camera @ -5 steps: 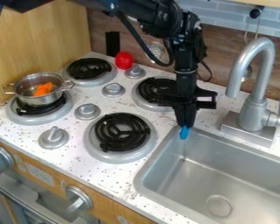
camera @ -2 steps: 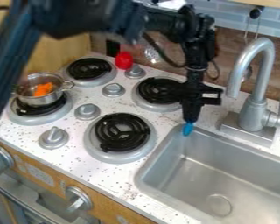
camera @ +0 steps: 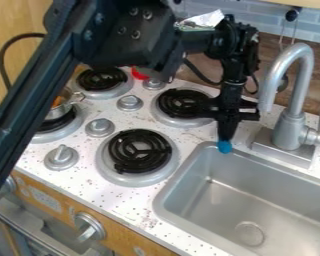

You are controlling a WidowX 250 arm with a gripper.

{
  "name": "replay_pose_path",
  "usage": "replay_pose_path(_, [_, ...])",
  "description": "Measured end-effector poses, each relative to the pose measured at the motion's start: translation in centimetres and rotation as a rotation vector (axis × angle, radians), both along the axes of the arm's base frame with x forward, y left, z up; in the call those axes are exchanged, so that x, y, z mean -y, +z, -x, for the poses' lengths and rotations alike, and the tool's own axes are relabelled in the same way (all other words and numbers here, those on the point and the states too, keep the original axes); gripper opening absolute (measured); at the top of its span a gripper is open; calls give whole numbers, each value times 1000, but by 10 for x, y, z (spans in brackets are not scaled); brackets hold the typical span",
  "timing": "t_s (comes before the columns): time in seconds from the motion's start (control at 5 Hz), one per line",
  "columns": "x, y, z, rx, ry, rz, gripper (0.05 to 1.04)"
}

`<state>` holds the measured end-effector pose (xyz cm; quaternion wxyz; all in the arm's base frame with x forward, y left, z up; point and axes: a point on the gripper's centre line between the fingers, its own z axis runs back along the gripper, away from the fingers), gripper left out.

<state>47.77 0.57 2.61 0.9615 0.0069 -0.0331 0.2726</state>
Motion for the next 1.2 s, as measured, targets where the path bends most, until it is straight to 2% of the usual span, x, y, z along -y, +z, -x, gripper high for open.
replay_pose_path(0.2, [0,-1,3,-14,50,4,241])
replay_pose_path(0.6, [-5,2,15,-22,93,4,821])
replay_pose_path(0.8, [-5,5,22,-26,105,8,1008])
replay_pose_path(1.0, [3,25,23,-13,117,9,1006])
replay_pose_path(1.2, [15,47,19,14,115,39,1004])
